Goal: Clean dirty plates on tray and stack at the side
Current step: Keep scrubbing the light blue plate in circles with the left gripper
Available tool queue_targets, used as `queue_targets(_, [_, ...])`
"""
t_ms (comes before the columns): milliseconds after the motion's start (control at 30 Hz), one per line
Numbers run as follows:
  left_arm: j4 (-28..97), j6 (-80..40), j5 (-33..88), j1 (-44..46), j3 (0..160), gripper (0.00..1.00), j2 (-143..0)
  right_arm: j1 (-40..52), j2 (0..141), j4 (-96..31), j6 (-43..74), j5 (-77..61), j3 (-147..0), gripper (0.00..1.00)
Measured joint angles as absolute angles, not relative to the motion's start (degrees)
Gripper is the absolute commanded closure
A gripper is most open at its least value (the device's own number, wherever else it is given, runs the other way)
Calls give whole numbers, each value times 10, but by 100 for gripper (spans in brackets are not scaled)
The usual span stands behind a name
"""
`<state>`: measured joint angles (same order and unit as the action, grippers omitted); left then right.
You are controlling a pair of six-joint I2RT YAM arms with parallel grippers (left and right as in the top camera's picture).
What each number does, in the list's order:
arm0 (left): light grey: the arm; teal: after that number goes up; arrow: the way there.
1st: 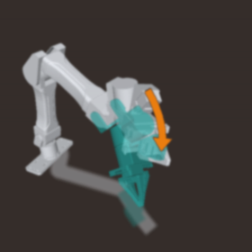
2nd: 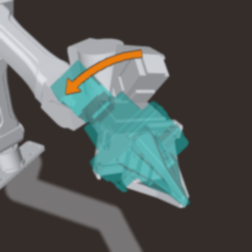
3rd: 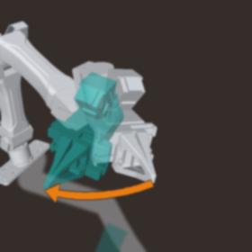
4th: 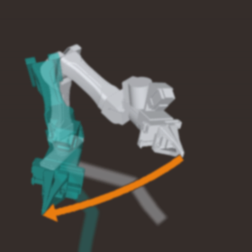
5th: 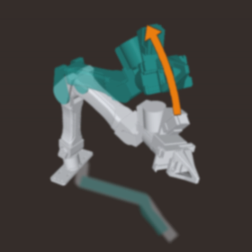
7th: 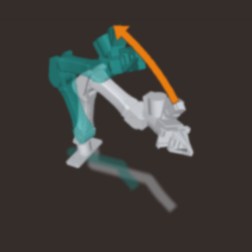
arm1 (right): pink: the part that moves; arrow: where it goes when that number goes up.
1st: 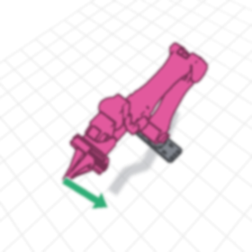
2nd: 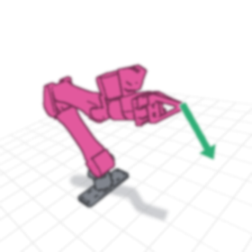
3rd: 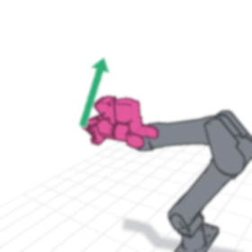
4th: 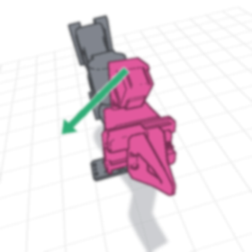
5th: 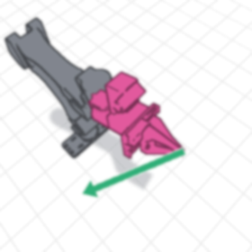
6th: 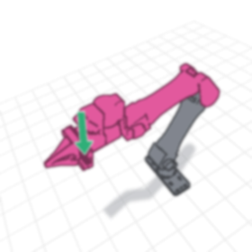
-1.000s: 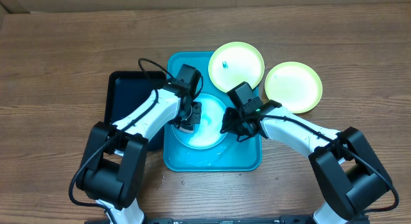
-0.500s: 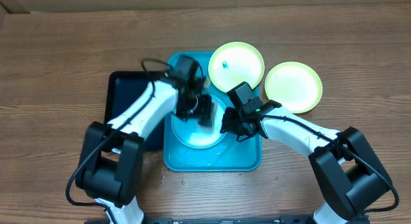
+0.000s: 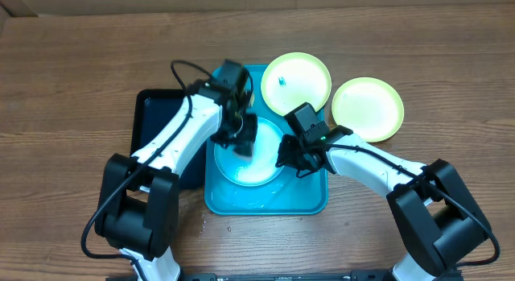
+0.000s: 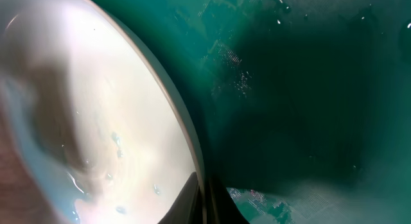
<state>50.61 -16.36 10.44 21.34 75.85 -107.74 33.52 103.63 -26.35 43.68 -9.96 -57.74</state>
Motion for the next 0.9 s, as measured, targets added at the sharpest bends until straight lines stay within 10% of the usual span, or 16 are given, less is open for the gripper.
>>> queue_targets(433, [374, -173, 184, 202, 659, 96, -1074, 335, 1036, -265, 437, -100, -577, 96])
queue_targets(900, [540, -138, 215, 176, 821, 96, -1088, 335, 1036, -264, 436, -100, -577, 96])
